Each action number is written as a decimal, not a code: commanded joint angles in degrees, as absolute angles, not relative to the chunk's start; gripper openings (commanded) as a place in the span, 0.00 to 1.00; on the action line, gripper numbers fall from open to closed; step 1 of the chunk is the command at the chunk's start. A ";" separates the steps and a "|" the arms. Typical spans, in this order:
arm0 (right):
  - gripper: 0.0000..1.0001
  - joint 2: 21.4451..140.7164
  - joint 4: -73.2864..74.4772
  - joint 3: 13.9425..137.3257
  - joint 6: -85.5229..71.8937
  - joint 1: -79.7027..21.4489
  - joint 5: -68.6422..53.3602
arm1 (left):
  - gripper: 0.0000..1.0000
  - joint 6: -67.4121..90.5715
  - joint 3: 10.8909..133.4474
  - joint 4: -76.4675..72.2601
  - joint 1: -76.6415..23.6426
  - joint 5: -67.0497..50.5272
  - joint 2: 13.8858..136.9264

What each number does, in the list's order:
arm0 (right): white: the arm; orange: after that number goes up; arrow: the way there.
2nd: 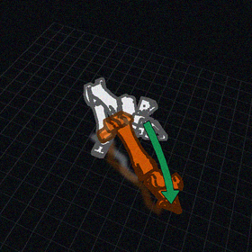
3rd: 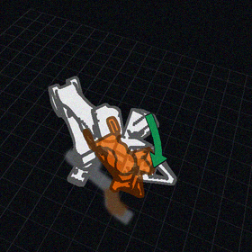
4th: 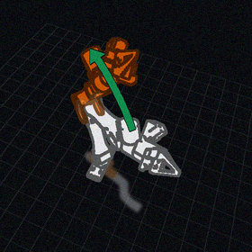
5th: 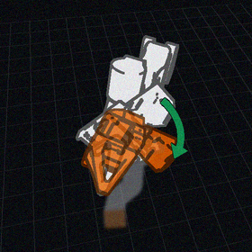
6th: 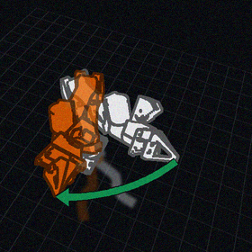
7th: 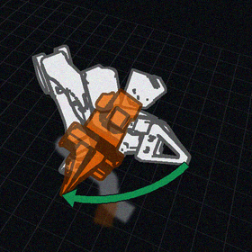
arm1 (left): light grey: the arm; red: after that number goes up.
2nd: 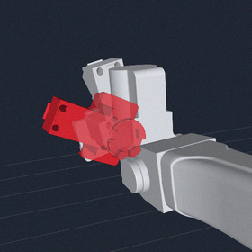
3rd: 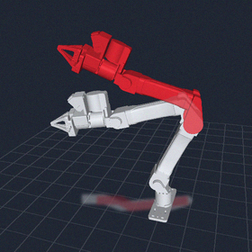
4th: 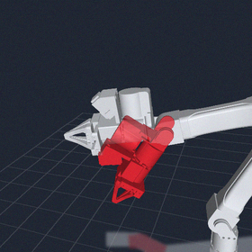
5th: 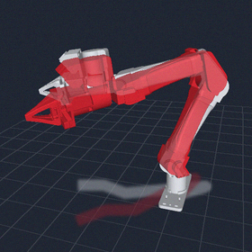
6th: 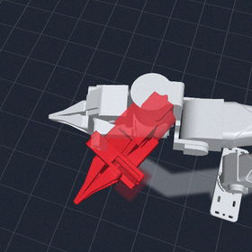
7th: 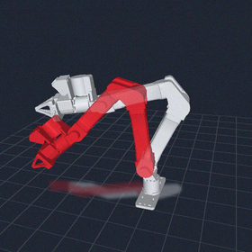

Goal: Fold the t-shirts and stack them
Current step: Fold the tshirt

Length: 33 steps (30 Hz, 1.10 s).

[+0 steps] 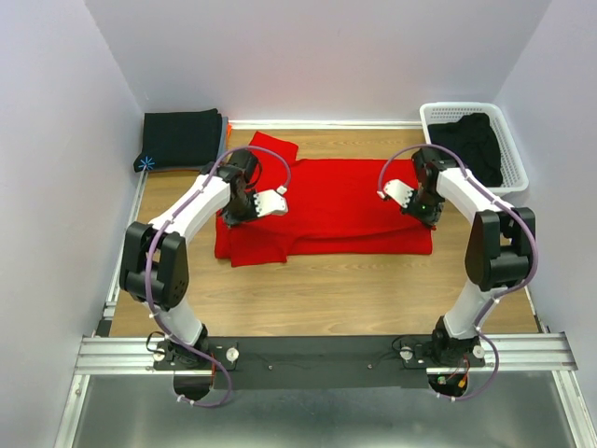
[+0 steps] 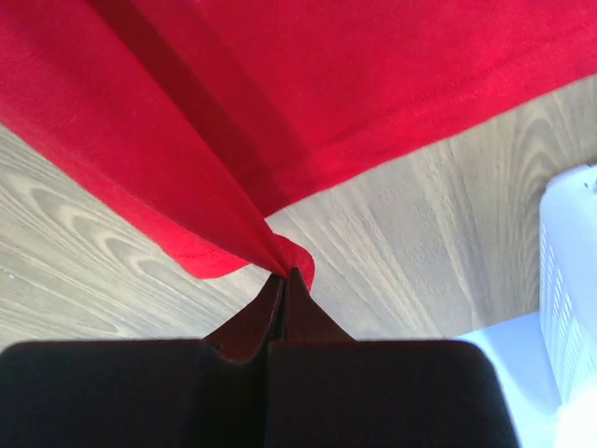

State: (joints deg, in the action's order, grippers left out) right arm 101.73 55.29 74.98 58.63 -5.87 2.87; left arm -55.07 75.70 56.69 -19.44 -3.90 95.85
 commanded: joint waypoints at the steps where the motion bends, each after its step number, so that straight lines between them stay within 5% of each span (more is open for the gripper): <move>1: 0.00 104.14 55.37 76.73 60.12 -5.36 2.28 | 0.00 -55.99 77.78 55.37 -18.90 -5.62 98.08; 33: 0.00 112.85 53.44 82.00 59.41 -5.18 2.11 | 0.00 -56.87 82.53 51.50 -16.17 -5.80 107.13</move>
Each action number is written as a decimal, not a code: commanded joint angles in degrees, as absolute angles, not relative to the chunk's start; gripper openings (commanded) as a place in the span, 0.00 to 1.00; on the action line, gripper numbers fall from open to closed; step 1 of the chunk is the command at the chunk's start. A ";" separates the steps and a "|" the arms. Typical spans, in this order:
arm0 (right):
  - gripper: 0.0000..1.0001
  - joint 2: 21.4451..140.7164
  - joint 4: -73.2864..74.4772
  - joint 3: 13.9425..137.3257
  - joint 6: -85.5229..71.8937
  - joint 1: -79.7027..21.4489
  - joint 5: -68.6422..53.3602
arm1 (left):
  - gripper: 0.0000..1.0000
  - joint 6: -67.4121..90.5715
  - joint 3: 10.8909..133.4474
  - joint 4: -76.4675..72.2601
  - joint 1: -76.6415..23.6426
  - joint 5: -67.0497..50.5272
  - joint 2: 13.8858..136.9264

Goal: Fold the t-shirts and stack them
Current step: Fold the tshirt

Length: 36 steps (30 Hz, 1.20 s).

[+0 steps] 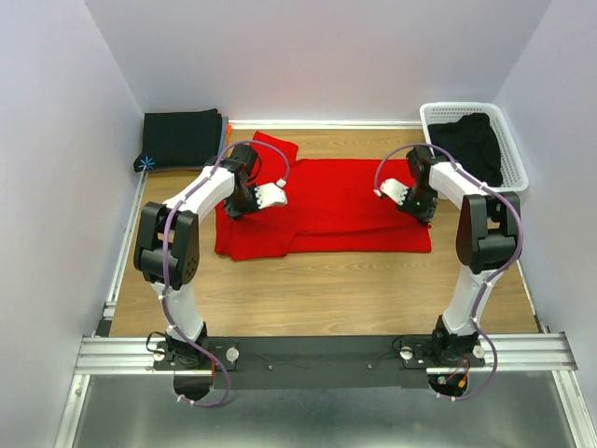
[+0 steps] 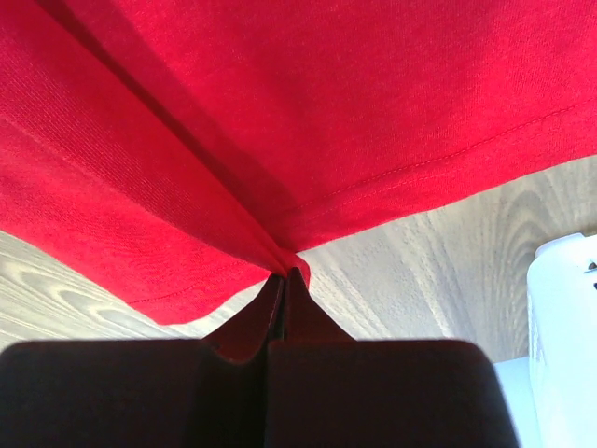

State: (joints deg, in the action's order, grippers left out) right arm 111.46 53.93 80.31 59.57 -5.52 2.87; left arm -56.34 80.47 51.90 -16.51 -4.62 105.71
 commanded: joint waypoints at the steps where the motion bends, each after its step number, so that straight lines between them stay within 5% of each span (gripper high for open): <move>1: 0.00 113.03 53.35 82.00 59.33 -5.10 2.20 | 0.00 -56.78 82.44 51.33 -16.08 -5.80 107.31; 24: 0.04 114.87 52.47 84.46 58.45 -5.10 2.73 | 0.00 -56.69 82.71 49.40 -15.56 -5.54 108.90; 26: 0.12 115.14 52.56 84.90 57.92 -5.01 2.64 | 0.03 -55.99 82.79 48.78 -15.47 -5.36 108.98; 31: 0.36 113.65 52.56 84.99 55.90 -5.01 2.73 | 0.34 -54.85 85.51 51.23 -13.80 -8.96 107.06; 36: 0.47 110.13 55.45 87.62 48.70 -2.99 -1.65 | 0.39 -54.05 85.44 56.60 -7.57 -16.94 101.61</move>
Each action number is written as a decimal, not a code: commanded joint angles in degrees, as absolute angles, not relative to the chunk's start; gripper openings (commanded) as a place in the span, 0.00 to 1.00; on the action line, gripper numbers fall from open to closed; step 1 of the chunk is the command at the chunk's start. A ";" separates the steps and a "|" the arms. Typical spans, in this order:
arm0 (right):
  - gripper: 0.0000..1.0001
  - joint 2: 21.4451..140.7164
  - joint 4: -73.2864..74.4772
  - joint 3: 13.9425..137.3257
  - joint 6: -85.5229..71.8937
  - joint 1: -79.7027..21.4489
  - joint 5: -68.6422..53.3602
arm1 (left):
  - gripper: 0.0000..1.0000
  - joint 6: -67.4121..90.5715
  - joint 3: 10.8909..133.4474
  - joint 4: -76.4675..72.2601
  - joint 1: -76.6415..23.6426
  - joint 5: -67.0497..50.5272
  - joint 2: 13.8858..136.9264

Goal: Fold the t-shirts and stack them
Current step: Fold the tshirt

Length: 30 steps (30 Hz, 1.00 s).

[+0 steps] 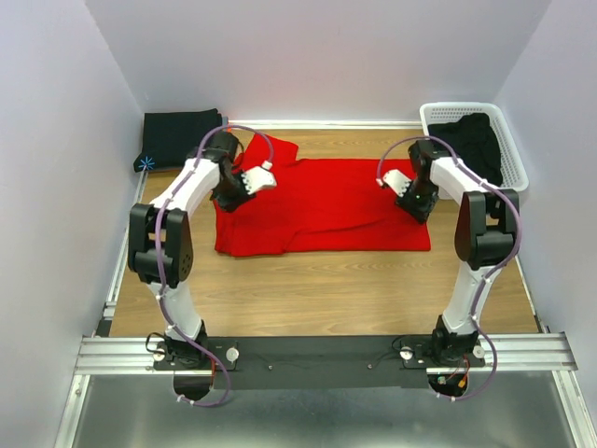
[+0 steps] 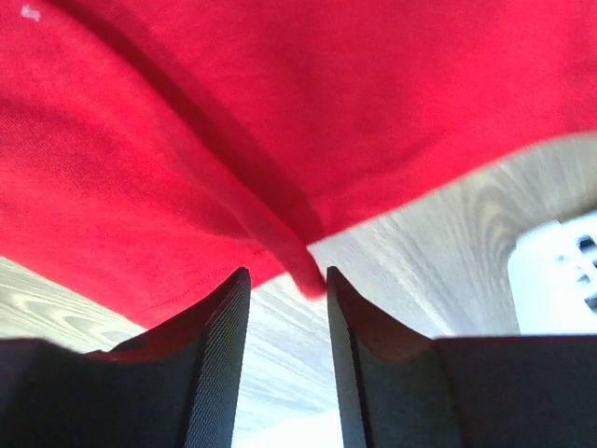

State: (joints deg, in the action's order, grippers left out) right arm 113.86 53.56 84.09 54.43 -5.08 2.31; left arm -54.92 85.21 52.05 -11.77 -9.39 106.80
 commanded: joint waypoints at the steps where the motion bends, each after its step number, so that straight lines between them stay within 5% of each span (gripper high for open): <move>1: 0.47 109.69 57.98 88.41 47.39 -2.29 -2.89 | 0.39 -53.88 84.47 56.86 -6.17 -18.35 99.51; 13: 0.49 106.61 66.36 81.40 31.74 6.94 -16.96 | 0.43 -70.12 66.19 57.57 13.79 -38.14 92.02; 19: 0.49 110.99 66.00 80.77 28.39 10.63 -19.33 | 0.53 -86.46 62.85 60.12 14.77 -40.69 95.97; 30: 0.50 114.60 65.83 80.59 26.63 12.48 -21.35 | 0.53 -92.72 58.89 56.34 14.41 -39.46 97.29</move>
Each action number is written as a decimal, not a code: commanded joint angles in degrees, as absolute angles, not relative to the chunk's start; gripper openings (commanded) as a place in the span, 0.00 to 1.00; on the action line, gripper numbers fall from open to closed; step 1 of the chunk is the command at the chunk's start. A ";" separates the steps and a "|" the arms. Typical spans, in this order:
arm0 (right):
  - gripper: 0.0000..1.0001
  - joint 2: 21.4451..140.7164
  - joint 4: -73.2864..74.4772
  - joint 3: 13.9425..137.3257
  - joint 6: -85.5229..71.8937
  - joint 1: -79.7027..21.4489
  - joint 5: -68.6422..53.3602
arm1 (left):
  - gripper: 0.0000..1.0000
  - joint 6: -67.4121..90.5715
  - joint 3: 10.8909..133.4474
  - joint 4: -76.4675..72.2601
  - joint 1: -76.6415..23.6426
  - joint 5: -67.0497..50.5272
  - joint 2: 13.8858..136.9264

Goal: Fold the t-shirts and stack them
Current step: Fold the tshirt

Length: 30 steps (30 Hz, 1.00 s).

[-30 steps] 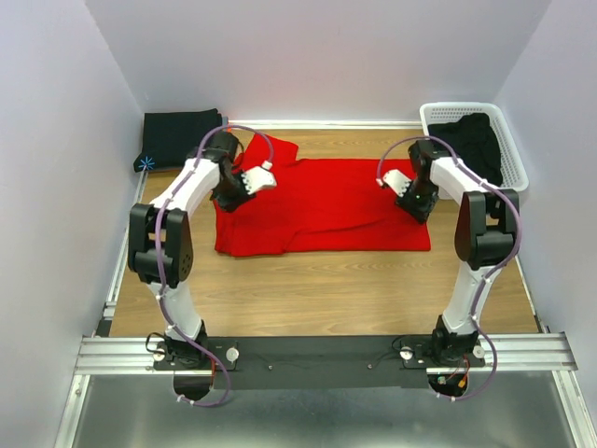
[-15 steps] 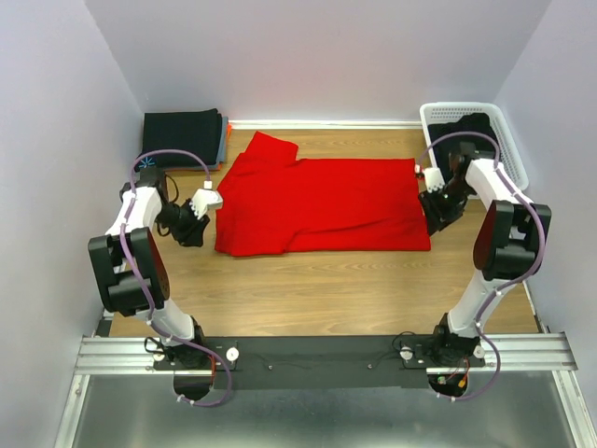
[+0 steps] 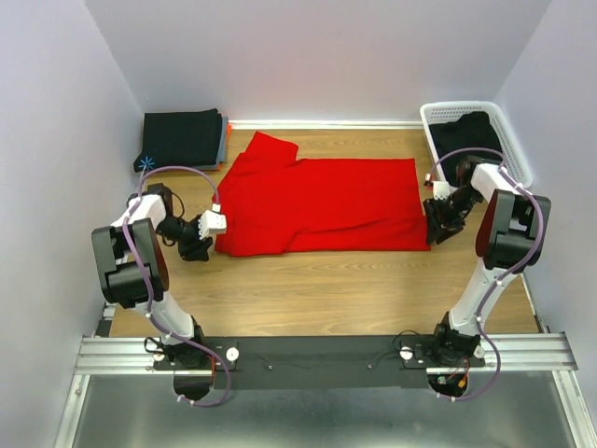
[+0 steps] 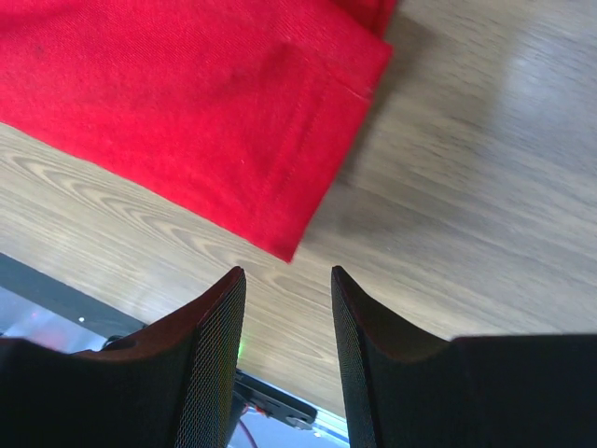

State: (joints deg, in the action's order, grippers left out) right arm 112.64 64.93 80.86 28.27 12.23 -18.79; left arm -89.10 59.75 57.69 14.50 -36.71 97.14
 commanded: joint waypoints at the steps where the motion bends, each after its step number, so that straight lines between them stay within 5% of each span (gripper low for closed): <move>1: 0.50 114.87 65.83 80.68 26.46 12.48 -21.97 | 0.53 -92.90 58.63 55.99 13.89 -39.55 97.47; 15: 0.50 116.63 65.39 80.68 25.49 12.48 -22.15 | 0.50 -91.67 57.39 51.77 10.03 -42.63 98.17; 18: 0.50 116.89 64.78 80.51 24.96 12.48 -21.80 | 0.43 -91.06 56.87 50.89 8.97 -42.45 98.61; 24: 0.50 117.60 63.28 79.98 23.73 12.48 -19.78 | 0.06 -89.92 57.65 50.97 8.96 -39.04 98.09; 30: 0.50 117.68 62.23 79.19 23.73 12.48 -18.02 | 0.00 -86.84 59.41 51.59 8.96 -32.09 93.78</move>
